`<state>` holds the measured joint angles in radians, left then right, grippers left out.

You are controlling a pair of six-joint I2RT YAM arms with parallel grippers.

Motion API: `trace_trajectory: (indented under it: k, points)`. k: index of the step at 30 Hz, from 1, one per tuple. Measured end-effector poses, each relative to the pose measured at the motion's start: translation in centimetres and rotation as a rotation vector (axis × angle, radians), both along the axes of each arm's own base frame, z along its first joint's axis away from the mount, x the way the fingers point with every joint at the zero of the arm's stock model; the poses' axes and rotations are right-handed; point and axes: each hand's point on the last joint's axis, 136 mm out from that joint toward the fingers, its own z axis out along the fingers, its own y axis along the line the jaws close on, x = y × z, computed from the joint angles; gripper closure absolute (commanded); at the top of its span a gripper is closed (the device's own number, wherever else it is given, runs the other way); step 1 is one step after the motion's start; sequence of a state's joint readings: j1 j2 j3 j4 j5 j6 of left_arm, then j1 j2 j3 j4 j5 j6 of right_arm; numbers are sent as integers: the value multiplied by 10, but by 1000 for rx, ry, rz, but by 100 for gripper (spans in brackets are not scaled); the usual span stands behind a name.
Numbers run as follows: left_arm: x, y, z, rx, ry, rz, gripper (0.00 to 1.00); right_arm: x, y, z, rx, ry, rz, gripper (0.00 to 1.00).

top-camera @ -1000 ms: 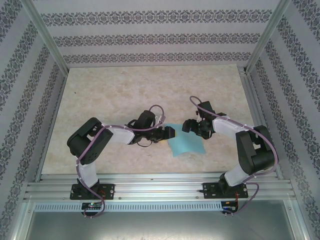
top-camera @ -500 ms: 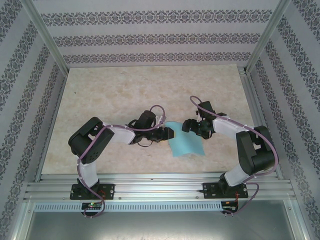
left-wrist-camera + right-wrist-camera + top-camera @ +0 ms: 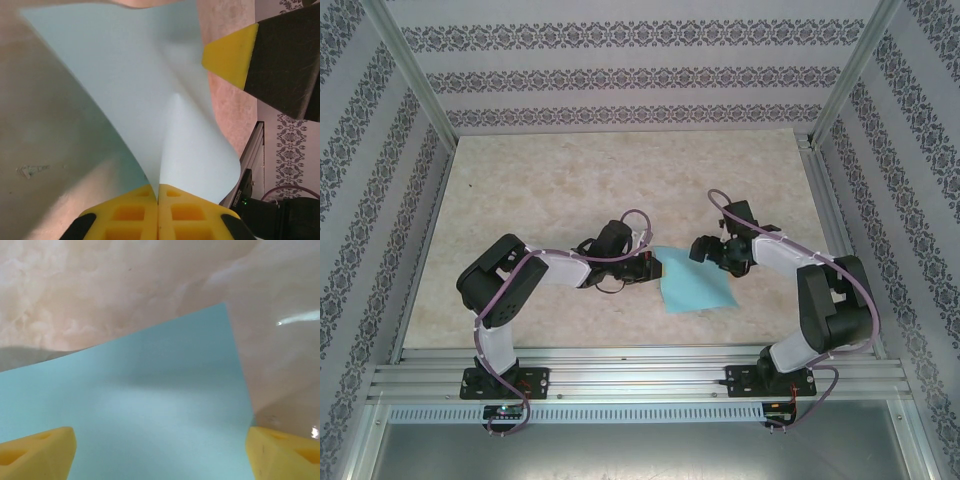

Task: Fold a paper plane with a square sheet of paper (fold left side to right side)
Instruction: Pick up the square sheet of paper from the center of the table, then place a square sheet of paper at the center of the table.

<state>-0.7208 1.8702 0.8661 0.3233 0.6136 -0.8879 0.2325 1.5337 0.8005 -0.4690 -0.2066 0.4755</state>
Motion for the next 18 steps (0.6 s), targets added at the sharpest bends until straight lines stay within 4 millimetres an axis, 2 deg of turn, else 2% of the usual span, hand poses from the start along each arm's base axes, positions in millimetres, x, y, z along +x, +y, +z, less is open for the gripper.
trace_trajectory:
  k: [4, 7, 10, 13, 15, 18]
  points:
    - [6, -7, 11, -22, -22, -4, 98, 0, -23, 20, -66, -48, -29, 7]
    - [15, -18, 30, -56, -58, -11, 99, 5, -43, 52, -112, -141, -63, 5]
    - [25, -29, 51, -87, -98, -20, 99, 7, -53, 90, -119, -267, -77, 2]
    - [30, -31, 68, -72, -141, -41, 99, 4, -49, 128, -73, -398, -60, 2]
    - [28, -23, 81, -44, -171, -61, 99, 2, -39, 149, -6, -485, -29, 2]
    - [25, -4, 109, 5, -251, -98, 100, -4, -20, 166, 106, -561, 35, 2]
